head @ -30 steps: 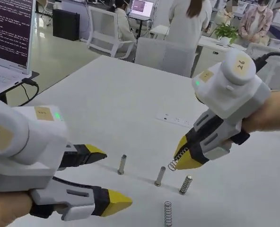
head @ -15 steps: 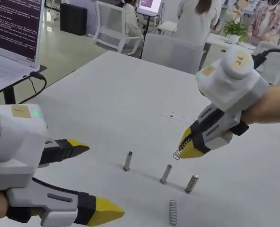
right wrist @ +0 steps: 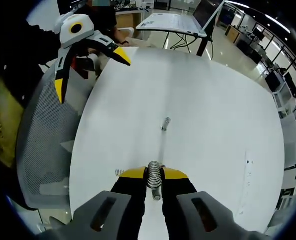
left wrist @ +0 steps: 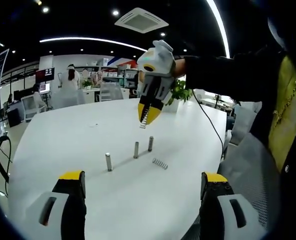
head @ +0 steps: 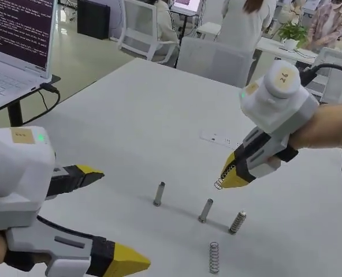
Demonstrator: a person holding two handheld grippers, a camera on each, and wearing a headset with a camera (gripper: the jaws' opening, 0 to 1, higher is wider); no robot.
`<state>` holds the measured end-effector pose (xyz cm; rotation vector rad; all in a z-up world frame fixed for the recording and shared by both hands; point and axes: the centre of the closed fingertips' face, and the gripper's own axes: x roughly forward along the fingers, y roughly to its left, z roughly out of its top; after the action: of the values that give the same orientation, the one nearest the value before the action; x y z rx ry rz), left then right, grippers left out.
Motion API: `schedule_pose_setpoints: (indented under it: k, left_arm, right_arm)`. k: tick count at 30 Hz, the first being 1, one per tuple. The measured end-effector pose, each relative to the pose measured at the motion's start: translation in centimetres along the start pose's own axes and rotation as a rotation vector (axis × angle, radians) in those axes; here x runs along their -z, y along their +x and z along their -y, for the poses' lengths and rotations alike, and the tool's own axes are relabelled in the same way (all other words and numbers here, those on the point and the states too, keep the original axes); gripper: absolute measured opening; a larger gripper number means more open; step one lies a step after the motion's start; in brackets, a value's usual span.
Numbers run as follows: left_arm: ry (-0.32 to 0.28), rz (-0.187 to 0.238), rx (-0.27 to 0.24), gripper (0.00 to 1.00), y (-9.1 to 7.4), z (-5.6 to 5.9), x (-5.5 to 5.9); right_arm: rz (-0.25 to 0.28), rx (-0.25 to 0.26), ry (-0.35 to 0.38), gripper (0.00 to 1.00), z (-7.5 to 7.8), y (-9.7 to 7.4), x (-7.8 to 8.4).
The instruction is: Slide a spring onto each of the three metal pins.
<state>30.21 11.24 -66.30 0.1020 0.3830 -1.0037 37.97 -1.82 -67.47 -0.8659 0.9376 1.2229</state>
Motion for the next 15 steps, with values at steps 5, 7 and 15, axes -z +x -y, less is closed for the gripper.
schedule_pose_setpoints:
  k: [5, 7, 15]
  left_arm:
    - [-0.002, -0.005, 0.007, 0.92, 0.0, 0.1, 0.0]
    - [-0.003, -0.009, 0.008, 0.92, 0.0, 0.2, 0.1]
    - [-0.009, -0.012, 0.011, 0.91, 0.1, 0.2, 0.4]
  right_arm:
    - [-0.029, -0.01, -0.003, 0.08, 0.3, 1.0, 0.3]
    - [-0.057, -0.013, -0.014, 0.08, 0.4, 1.4, 0.6]
    - [-0.127, -0.029, -0.041, 0.08, 0.9, 2.9, 1.3]
